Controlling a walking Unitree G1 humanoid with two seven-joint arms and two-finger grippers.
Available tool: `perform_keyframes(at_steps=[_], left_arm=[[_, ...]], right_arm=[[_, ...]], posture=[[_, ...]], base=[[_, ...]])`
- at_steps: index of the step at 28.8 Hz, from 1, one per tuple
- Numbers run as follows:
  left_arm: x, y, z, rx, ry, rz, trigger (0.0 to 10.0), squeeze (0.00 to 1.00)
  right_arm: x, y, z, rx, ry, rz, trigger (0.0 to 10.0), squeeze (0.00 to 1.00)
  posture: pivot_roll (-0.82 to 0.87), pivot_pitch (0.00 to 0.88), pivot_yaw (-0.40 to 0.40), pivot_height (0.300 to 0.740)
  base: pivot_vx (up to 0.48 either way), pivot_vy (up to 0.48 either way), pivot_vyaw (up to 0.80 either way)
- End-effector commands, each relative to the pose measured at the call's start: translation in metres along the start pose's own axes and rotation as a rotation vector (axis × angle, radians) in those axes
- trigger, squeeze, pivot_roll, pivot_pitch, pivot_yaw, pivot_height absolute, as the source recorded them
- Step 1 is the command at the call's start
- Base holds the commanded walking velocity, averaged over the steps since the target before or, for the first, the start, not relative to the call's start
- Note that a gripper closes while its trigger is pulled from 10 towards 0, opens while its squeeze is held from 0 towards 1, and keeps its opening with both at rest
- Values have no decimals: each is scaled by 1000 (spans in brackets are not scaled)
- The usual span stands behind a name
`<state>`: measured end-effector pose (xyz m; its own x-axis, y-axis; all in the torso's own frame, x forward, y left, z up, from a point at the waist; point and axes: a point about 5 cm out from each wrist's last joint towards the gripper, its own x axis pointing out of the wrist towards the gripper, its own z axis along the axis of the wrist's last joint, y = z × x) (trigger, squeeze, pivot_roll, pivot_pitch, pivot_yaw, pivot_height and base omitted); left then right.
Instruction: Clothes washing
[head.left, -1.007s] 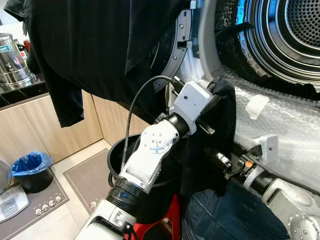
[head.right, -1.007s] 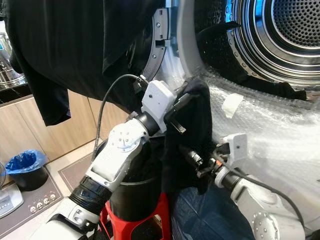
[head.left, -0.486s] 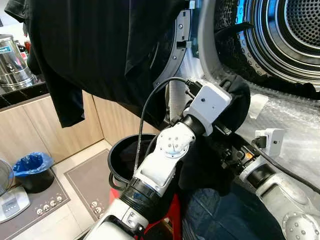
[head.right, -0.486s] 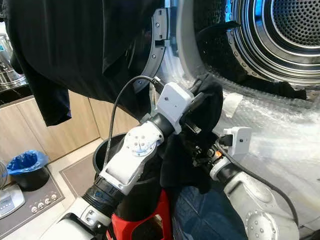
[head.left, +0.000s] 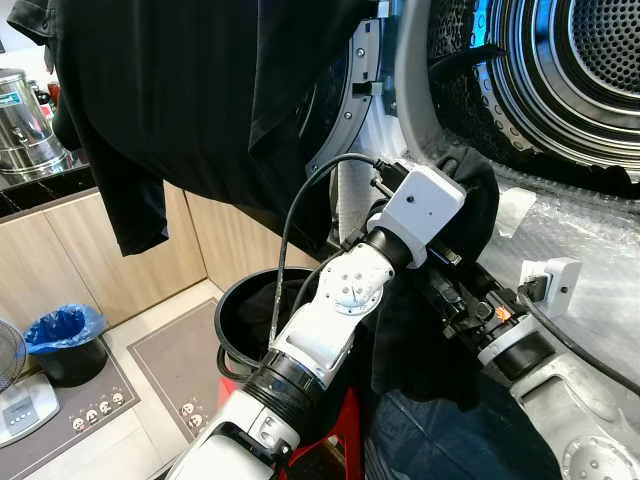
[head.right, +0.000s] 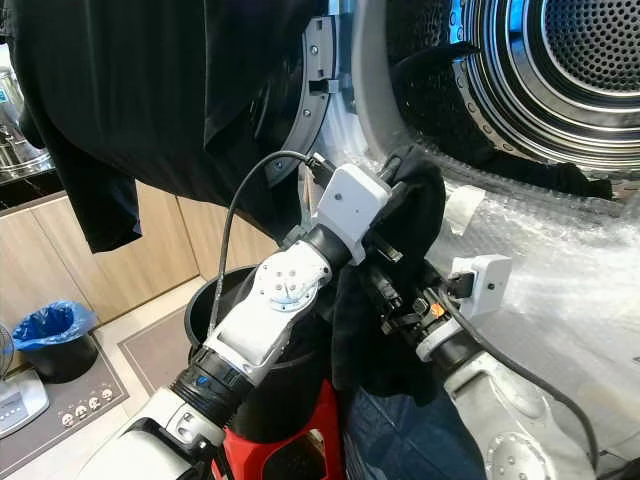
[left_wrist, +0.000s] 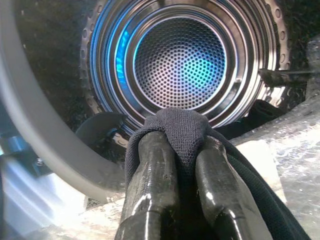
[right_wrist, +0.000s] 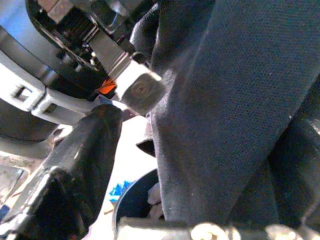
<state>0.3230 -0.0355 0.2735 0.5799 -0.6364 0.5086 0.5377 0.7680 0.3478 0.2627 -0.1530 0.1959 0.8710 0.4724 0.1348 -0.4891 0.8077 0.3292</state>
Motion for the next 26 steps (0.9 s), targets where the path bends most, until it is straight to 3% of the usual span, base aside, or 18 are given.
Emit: perform_keyframes(at_steps=[1,8,12,24,26], left_arm=[[13,-11,18,-11,-66,-13,10000,0],[18,-15,19,-40,-68,-10,10000,0],[21,-21,23,-77,-75,-25,10000,0],[22,-21,23,-79,-76,-25,10000,0],[28,-27,39,-184,-128,-66,10000,0]], right_arm=[[5,8,2,-28,-15,19,10000,0],[14,13,-4,-51,-34,-37,10000,0],[20,9,-4,-82,-65,-129,10000,0],[22,10,-5,-91,-78,-146,10000,0],[27,-1,-15,-91,-51,-226,10000,0]], posture=[[-167,0,27,740],[-161,0,29,740],[-159,0,30,740],[-160,0,31,740],[-150,0,32,740]], base=[[0,0,0],[0,0,0],[0,0,0],[0,0,0],[0,0,0]])
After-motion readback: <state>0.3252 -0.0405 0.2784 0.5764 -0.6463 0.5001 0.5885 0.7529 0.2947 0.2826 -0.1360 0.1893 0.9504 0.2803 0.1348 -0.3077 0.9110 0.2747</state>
